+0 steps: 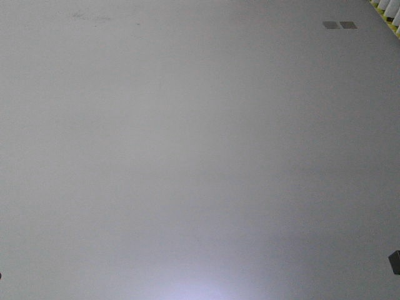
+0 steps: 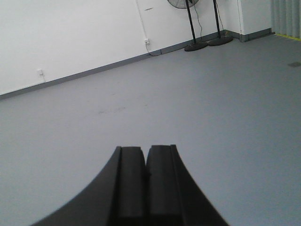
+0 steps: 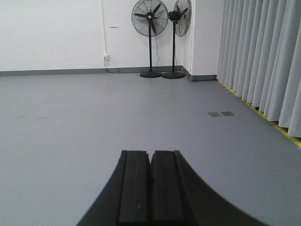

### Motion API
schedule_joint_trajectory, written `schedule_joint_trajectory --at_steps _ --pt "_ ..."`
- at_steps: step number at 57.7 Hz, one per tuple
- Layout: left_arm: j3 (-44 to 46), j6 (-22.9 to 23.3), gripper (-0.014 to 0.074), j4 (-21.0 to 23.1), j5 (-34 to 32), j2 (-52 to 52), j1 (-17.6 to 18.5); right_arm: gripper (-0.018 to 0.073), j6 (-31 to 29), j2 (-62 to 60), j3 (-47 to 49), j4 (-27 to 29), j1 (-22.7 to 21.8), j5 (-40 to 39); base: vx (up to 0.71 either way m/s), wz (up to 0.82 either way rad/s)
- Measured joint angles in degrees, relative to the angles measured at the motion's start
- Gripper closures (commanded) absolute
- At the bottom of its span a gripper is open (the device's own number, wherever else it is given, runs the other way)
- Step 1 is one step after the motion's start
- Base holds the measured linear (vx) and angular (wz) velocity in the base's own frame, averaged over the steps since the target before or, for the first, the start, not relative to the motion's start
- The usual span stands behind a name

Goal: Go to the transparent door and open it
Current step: 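Drive the base forward across the grey floor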

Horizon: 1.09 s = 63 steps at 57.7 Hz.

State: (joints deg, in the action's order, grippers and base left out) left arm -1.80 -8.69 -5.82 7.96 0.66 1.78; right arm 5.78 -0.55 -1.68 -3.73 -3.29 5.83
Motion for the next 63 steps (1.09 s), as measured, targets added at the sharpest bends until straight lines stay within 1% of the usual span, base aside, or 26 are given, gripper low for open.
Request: schedule_joint_trajectory --at_steps 63 --pt "0.0 0.0 0.0602 0.0 0.0 0.0 0.0 0.0568 0.0 0.0 0.0 0.0 0.0 0.0 0.01 0.0"
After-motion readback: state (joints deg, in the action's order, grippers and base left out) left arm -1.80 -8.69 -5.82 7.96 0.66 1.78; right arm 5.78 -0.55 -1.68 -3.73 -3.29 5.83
